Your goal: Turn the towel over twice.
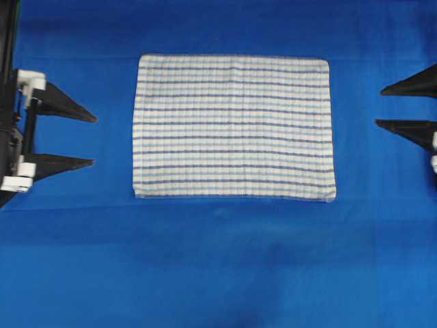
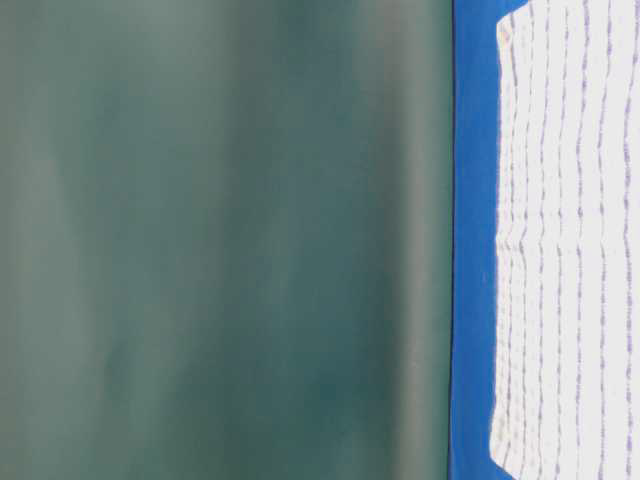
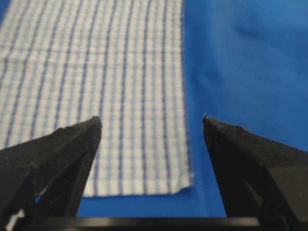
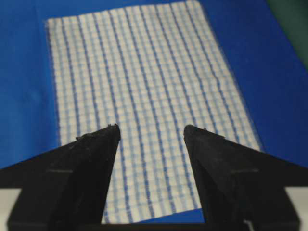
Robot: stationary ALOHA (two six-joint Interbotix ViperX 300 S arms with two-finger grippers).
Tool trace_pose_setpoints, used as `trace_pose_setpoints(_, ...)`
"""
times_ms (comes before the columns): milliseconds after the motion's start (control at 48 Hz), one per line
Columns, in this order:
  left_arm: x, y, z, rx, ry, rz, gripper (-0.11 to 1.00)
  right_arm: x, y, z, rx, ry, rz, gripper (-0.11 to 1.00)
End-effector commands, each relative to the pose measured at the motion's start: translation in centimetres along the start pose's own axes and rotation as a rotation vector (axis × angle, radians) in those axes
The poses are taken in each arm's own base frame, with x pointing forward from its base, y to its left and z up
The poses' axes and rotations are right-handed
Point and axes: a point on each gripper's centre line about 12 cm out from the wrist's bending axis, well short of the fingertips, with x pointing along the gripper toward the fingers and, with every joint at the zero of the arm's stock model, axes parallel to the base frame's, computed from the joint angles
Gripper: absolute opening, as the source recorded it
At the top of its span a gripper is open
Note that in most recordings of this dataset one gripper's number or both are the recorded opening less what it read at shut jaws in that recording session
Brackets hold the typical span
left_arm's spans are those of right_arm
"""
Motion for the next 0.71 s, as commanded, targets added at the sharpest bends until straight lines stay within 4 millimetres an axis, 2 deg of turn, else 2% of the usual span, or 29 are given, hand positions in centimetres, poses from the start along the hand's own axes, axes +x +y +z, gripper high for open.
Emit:
trace_pose_setpoints(0, -0.9, 0.2, -0.1, 0.009, -0.037, 0.01, 0.8, -0.6, -0.2, -0.3, -0.002, -0.025, 0.006, 0.6)
trace_pose_setpoints(229, -2.6, 0.3, -2.7, 0.006, -0.085, 0.013, 0.8, -0.8, -0.4, -3.4, -0.013, -0.036, 0.039, 0.57)
trace_pose_setpoints(458, -2.6, 0.4, -5.1, 0.004, -0.076, 0.014, 0.79, -0.1, -0.4, -5.9, -0.015, 0.005, 0.045, 0.57)
trace_pose_setpoints(562, -2.6, 0.4, -5.1, 0.005, -0.095, 0.015, 0.79, 0.1, -0.7, -6.7, -0.001, 0.022, 0.033, 0.57)
trace_pose_setpoints(688, -2.6, 0.4, -5.1, 0.007, -0.099, 0.015, 0.79, 0.1, -0.8, -6.7, 0.012, 0.019, 0.028, 0.57)
